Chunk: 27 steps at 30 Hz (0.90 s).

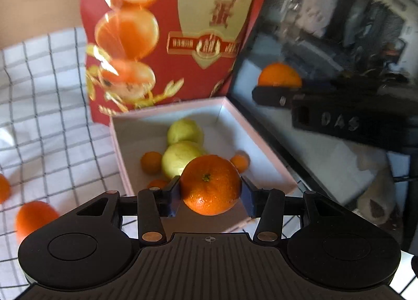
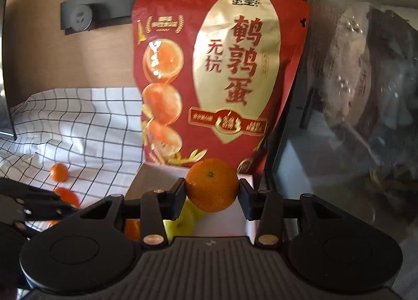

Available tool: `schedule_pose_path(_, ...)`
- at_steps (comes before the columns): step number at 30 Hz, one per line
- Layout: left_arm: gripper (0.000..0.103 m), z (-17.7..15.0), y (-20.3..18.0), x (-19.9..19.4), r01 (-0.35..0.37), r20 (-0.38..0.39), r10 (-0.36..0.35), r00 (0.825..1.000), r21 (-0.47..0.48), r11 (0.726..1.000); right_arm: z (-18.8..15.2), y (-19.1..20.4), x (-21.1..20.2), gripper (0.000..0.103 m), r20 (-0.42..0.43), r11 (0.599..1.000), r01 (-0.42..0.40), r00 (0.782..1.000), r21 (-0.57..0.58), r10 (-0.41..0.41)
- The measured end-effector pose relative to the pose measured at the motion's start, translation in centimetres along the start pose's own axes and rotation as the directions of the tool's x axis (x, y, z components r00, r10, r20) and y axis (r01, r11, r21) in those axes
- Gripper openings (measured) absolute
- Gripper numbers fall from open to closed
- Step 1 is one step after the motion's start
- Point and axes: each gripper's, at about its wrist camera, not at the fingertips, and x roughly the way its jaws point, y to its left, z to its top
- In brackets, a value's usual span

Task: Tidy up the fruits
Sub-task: 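Carry both held mandarins over the pink box with both grippers, then release the mandarins into the pink box by opening both grippers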

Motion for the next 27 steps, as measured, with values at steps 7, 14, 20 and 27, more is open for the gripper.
schedule_pose_path(7, 0.053, -0.4, 0.0, 2.9, -0.064, -0.052, 0.064, 0.997, -0.002, 0.998, -0.4, -2.6, 5.1, 0.042, -0.088, 0.999, -0.026, 0.996, 0.035, 0.029)
schedule_pose_path(14, 0.051, 0.3, -0.4, 2.5, -0.054, -0.005, 0.055, 0.998, 0.063, 0.997, -1.8, -2.7, 10.0, 0.042, -0.186, 0.997, -0.041, 0.981, 0.062, 0.052)
schedule_pose_path(20, 0.051, 0.0, -0.2, 0.8, -0.045, 0.050, 0.042, 0.998, 0.063, 0.997, -1.7, -1.3, 12.8, 0.043, -0.243, 0.997, -0.061, 0.968, 0.036, 0.068)
schedule_pose_path(27, 0.051, -2.5, 3.7, -4.2, -0.058, 0.143, 0.070, 0.987, -0.086, 0.995, -2.2, -1.0, 12.2, 0.057, -0.236, 0.995, -0.028, 0.971, 0.100, 0.051)
